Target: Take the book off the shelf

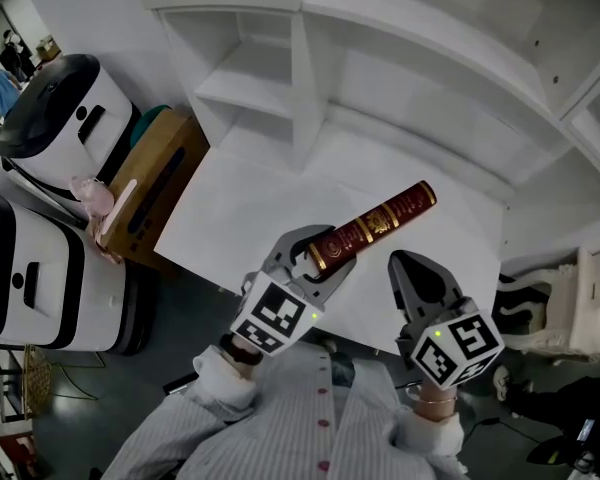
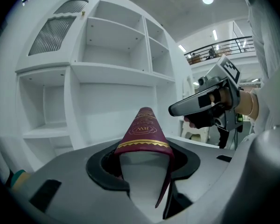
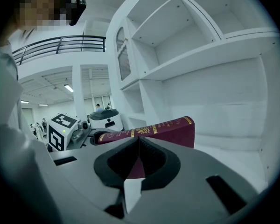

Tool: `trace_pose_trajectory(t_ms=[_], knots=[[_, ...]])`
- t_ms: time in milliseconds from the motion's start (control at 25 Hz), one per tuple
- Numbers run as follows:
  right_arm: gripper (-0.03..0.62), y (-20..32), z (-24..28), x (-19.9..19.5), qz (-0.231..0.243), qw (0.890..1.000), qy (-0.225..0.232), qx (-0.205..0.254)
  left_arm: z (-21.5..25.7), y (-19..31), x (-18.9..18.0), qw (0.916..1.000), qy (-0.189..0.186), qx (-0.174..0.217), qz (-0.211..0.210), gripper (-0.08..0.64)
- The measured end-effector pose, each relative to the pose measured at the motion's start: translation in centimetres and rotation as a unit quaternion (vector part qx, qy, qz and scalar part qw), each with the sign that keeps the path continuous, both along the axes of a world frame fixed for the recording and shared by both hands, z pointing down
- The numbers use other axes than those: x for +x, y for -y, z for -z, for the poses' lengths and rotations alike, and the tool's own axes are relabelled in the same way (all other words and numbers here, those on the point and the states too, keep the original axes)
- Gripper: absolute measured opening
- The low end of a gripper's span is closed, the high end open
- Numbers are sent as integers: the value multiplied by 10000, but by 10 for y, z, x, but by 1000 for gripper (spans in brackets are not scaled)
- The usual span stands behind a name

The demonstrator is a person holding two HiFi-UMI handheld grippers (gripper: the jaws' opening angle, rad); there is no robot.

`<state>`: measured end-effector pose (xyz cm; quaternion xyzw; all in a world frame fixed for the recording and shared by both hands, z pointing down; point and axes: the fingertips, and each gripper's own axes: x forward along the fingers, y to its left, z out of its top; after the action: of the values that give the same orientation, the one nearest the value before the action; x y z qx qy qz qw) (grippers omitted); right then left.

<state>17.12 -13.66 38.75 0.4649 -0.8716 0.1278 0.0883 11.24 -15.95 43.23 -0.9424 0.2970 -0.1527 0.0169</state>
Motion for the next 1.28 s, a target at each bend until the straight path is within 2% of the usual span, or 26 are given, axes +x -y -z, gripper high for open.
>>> trace_pose_trajectory(t_ms=[640,1280], knots=[[15,20,-2,-18,-213,9997,-66,108,2,21,-10,9990,-90,-7,-445,213],[15,24,-13,-24,-436,9990,-35,79,-1,28,-17,9979,-160,-30,-633,213]])
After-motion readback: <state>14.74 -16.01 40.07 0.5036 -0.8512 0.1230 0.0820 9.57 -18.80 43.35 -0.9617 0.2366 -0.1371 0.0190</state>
